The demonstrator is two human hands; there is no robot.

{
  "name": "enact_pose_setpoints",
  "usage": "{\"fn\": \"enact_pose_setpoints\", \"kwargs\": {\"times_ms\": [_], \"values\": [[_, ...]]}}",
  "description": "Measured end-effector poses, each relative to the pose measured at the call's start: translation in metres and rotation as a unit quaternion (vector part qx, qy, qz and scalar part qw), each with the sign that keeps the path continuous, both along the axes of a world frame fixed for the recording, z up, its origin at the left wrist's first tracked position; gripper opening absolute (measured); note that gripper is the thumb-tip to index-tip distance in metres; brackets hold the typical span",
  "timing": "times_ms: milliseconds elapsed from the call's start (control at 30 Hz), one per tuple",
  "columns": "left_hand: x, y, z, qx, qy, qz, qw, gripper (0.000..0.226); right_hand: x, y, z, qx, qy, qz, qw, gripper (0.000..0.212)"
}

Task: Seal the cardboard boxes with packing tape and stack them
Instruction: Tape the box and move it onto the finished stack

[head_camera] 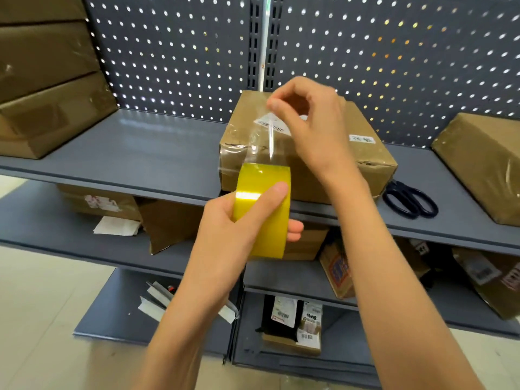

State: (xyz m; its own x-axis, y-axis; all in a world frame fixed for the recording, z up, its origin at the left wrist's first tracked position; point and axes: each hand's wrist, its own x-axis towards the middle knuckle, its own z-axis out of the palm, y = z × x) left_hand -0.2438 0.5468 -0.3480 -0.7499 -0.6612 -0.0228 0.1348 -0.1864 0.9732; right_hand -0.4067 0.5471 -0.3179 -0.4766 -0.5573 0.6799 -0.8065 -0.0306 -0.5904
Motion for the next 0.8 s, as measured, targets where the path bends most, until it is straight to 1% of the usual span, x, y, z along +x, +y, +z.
{"fn": "enact_pose_setpoints", "kwargs": {"times_ms": [100,267,433,467,500,533,567,600,633,667,733,767,800], "values": [[-0.003,-0.005,0.001,-0.005,0.007,-0.008,1.000,0.024,-0.013,-0.012,-0.002,0.066,0.009,-0.007,0.998,0.009],[-0.009,-0.018,-0.004,0.007,-0.014,0.001,1.000,0.033,-0.022,-0.025,-0.013,0.113,0.016,-0.037,0.993,0.007],[-0.016,-0.024,-0.009,0.011,-0.025,-0.008,1.000,0.029,-0.023,-0.031,-0.020,0.182,0.025,-0.071,0.980,0.007],[-0.017,-0.025,-0.010,0.013,-0.025,-0.008,1.000,0.028,-0.024,-0.031,-0.020,0.194,0.030,-0.083,0.977,0.012],[-0.018,-0.026,-0.010,0.014,-0.024,-0.009,1.000,0.027,-0.026,-0.032,-0.021,0.204,0.029,-0.091,0.974,0.023],[-0.018,-0.026,-0.010,0.016,-0.023,-0.009,1.000,0.026,-0.027,-0.031,-0.020,0.211,0.018,-0.094,0.973,0.038],[-0.018,-0.026,-0.010,0.016,-0.022,-0.008,1.000,0.026,-0.028,-0.031,-0.020,0.211,0.007,-0.094,0.973,0.053],[-0.019,-0.025,-0.011,0.016,-0.019,-0.005,1.000,0.027,-0.028,-0.032,-0.021,0.212,0.010,-0.099,0.972,0.058],[-0.019,-0.025,-0.011,0.016,-0.016,-0.003,1.000,0.027,-0.028,-0.034,-0.023,0.212,0.029,-0.109,0.971,0.054],[-0.019,-0.025,-0.012,0.018,-0.012,-0.001,1.000,0.027,-0.026,-0.034,-0.024,0.198,0.053,-0.119,0.971,0.044],[-0.020,-0.024,-0.013,0.018,-0.009,0.003,1.000,0.025,-0.021,-0.032,-0.024,0.100,0.064,-0.095,0.988,0.026],[-0.020,-0.024,-0.014,0.017,-0.011,0.002,1.000,0.025,-0.018,-0.028,-0.023,0.049,0.056,-0.066,0.995,0.023],[-0.020,-0.024,-0.014,0.018,-0.012,0.002,1.000,0.024,-0.014,-0.023,-0.022,0.021,0.043,-0.035,0.998,0.023]]}}
